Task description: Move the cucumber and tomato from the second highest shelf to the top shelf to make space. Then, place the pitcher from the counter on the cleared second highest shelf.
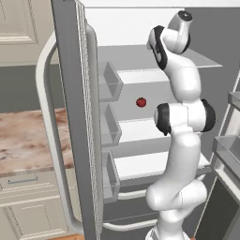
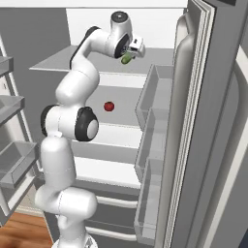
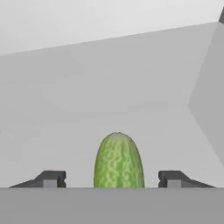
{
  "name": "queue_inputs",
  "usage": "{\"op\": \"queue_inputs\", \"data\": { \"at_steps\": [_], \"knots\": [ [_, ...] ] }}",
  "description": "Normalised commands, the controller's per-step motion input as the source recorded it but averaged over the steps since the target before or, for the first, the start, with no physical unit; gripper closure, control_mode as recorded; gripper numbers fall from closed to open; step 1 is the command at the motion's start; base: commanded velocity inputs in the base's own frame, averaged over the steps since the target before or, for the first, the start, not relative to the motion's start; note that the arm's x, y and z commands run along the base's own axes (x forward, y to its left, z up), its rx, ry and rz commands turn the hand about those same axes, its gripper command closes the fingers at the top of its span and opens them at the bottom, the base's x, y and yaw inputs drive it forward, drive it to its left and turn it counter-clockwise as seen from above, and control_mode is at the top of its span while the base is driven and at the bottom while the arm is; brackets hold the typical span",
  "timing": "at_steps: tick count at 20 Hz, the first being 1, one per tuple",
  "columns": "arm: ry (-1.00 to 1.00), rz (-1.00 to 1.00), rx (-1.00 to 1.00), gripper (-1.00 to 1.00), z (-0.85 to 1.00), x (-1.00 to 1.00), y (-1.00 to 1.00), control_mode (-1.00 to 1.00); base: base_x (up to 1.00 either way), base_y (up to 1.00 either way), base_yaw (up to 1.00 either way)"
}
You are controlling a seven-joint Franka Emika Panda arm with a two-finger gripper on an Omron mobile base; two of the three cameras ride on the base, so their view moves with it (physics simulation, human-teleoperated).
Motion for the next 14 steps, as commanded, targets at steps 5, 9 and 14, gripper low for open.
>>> {"op": "queue_inputs", "data": {
  "at_steps": [5, 9, 14],
  "knots": [
    [-0.35, 0.0, -0.13, -1.0, -0.23, -0.06, 0.33, -1.0, 0.0, 0.0, 0.0],
    [-0.24, 0.01, -0.15, -1.0, -0.23, -0.52, 0.25, -1.0, 0.0, 0.0, 0.0],
    [-0.07, 0.0, -0.09, -1.0, -0.07, -0.93, 0.03, -1.0, 0.0, 0.0, 0.0]
  ]
}}
